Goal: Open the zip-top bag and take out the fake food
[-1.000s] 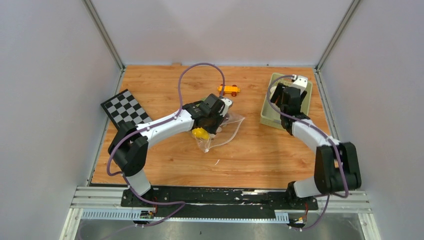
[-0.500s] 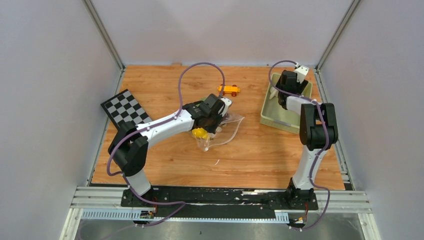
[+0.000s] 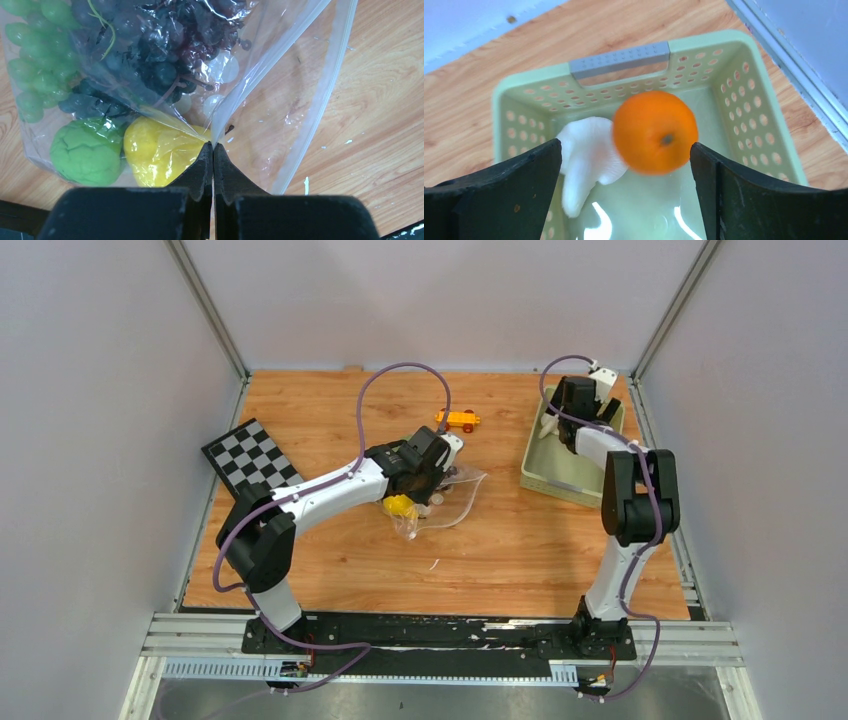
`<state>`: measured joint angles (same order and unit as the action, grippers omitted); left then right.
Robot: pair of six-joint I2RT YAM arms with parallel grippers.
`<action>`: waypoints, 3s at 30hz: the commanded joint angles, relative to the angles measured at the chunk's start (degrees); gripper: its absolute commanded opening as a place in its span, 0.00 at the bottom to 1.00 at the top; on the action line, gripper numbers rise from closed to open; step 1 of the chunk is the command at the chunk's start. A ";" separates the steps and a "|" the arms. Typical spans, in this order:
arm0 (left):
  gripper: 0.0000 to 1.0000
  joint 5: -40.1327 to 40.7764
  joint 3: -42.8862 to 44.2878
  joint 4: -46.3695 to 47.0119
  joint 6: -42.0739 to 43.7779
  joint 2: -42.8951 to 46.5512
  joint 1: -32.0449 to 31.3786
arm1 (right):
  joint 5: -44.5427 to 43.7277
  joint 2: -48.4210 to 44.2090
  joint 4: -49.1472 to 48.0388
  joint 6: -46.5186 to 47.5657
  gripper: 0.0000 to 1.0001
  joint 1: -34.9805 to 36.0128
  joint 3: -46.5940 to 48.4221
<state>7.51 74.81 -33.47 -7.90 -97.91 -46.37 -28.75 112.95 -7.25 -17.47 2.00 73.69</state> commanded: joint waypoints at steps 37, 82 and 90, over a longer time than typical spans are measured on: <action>0.00 0.79 0.68 1.73 0.50 7.12 -0.04 | 36.83 -38.18 -23.67 -25.05 0.65 35.34 -44.62; 0.00 -0.85 -2.73 2.76 -2.50 9.20 -0.12 | 6.67 -11.48 -26.30 -43.33 0.64 38.15 -32.00; 0.00 -2.79 -3.08 3.68 -2.23 8.38 -0.17 | 10.06 -7.71 -42.86 -37.17 0.60 38.30 -33.66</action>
<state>6.11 71.48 -30.72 -9.78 -90.43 -46.37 -18.96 103.50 -38.33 -57.82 40.34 40.05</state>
